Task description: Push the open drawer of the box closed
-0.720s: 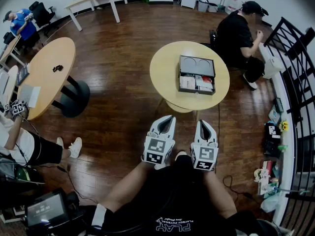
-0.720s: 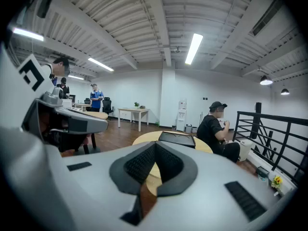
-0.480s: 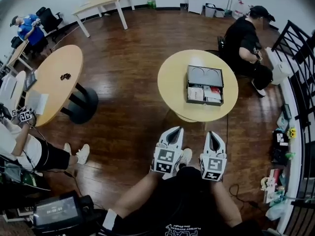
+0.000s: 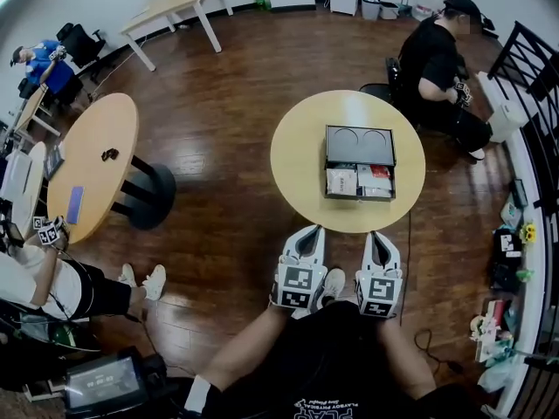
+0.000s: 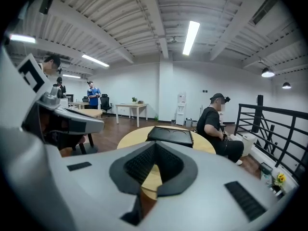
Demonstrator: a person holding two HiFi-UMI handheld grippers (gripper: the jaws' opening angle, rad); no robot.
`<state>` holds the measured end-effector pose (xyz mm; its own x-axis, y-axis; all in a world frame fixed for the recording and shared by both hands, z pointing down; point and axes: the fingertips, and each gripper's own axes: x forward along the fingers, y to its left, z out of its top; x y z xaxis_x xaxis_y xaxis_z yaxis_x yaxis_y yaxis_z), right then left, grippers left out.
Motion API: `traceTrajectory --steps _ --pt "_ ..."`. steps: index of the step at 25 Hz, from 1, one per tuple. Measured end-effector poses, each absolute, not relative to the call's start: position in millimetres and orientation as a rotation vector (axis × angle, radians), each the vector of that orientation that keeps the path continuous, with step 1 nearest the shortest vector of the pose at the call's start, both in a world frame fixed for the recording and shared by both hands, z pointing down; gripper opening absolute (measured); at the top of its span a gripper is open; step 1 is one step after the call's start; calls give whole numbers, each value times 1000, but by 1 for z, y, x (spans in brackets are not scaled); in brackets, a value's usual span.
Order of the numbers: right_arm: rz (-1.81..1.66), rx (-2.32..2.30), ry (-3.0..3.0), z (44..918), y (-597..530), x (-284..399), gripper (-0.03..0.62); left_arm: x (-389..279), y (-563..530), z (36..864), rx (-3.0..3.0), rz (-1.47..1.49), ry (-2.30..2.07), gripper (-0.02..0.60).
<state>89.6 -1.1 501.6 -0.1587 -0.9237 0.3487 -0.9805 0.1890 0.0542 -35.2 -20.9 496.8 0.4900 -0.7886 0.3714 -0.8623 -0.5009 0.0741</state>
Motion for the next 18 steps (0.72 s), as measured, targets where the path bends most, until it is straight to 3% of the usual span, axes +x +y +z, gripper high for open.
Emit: traceTrajectory --steps 18 --pt "425 1716 -2136 547 -84 98 5 -37 -99 522 2319 457 -1419 -3"
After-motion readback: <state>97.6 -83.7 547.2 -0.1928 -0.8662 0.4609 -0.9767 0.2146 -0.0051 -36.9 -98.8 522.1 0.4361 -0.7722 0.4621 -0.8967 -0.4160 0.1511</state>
